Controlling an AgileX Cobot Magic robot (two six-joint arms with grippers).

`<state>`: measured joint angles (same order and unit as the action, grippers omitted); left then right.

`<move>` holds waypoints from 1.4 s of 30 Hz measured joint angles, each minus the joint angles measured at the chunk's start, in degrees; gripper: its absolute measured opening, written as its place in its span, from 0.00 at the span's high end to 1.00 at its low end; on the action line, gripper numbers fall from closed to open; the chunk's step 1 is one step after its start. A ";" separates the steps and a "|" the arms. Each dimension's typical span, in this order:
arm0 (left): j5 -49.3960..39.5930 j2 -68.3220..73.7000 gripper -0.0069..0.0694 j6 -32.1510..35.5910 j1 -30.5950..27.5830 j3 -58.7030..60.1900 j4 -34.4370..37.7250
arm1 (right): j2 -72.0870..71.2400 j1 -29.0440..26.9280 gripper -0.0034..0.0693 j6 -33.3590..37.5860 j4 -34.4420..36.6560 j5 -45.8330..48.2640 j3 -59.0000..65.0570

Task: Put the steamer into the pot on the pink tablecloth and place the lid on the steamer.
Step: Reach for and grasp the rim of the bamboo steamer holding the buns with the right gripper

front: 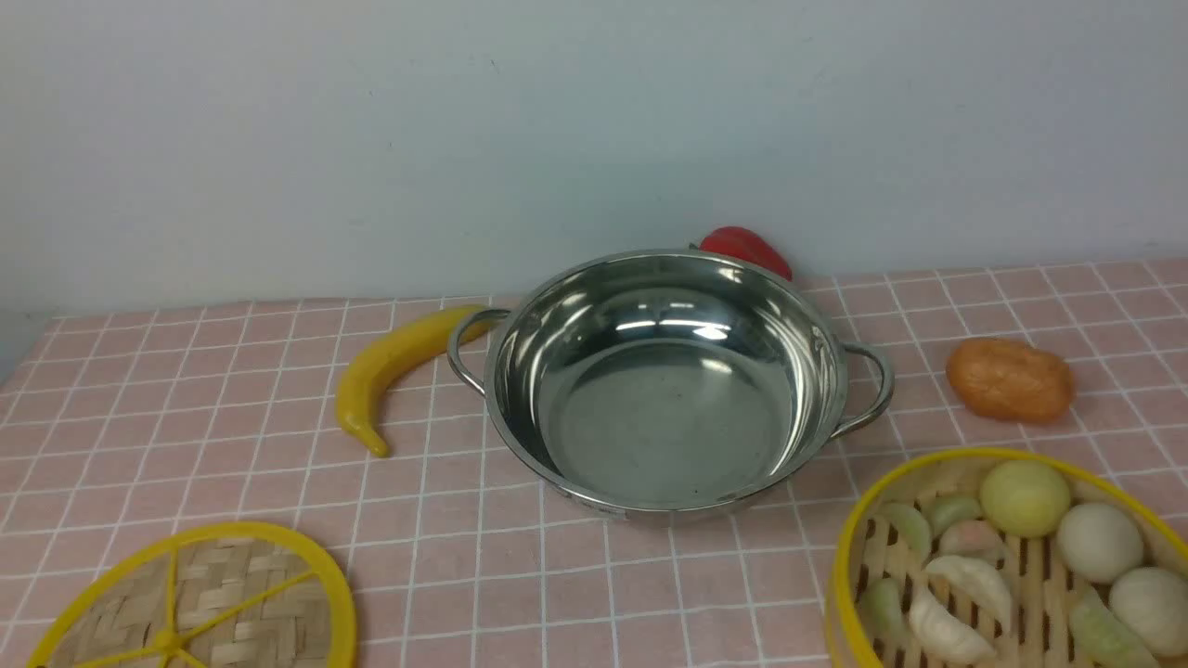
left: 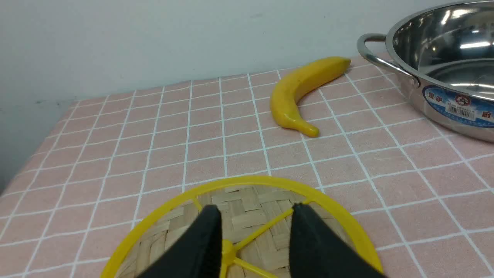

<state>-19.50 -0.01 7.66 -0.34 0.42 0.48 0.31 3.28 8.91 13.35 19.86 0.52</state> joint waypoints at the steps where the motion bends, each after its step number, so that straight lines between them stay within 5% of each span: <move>1: 0.00 0.00 0.59 0.00 0.00 0.00 0.00 | 0.00 0.00 0.62 0.00 0.00 0.00 0.00; 35: 0.00 0.00 0.59 0.00 0.00 0.00 0.00 | 0.00 0.00 0.62 -0.08 -0.19 -0.06 0.00; 42: 0.00 0.00 0.59 0.00 0.00 0.00 0.00 | -0.05 0.00 0.62 -3.78 4.63 -5.83 -5.33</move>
<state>-19.50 -0.01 7.66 -0.34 0.42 0.48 0.27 3.28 5.13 17.97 14.03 -4.81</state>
